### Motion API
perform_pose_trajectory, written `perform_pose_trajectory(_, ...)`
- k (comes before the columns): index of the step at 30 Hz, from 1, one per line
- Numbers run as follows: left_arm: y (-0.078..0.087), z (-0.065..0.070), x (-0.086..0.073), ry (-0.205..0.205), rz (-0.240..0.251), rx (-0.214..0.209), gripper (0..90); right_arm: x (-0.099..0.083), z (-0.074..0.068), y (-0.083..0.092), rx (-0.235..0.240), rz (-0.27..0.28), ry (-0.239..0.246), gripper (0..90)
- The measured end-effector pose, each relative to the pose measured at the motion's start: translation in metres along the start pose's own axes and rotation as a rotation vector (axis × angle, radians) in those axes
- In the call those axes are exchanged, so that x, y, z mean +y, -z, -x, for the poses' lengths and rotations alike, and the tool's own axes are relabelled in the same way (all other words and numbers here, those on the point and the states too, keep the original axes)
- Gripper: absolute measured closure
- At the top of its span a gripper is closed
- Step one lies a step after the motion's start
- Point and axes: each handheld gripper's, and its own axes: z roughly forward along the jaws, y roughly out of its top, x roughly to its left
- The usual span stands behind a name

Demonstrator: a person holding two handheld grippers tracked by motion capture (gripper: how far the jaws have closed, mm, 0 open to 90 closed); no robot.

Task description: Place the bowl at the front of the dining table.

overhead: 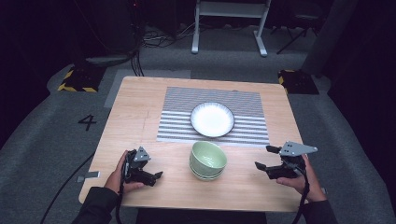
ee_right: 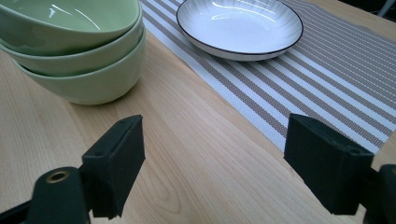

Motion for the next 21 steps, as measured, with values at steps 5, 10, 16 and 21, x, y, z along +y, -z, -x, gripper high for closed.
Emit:
perform_pose_trajectory(5,0.000,0.000,0.000,0.000,0.000,-0.001,0.3,0.005,-0.003,0.000,0.000,0.004,0.016,20.5)
perform_pose_trajectory(10,0.000,0.000,0.000,-0.001,0.000,0.001,0.3,0.010,-0.006,0.001,0.003,0.018,0.029,21.4)
perform_pose_trajectory(16,0.000,0.000,0.000,0.000,0.000,0.000,0.3,0.016,-0.011,-0.003,0.019,0.018,0.047,21.2)
perform_pose_trajectory(21,0.000,0.000,0.000,0.000,0.000,0.000,0.3,0.021,-0.017,-0.007,0.042,0.009,0.072,21.5)
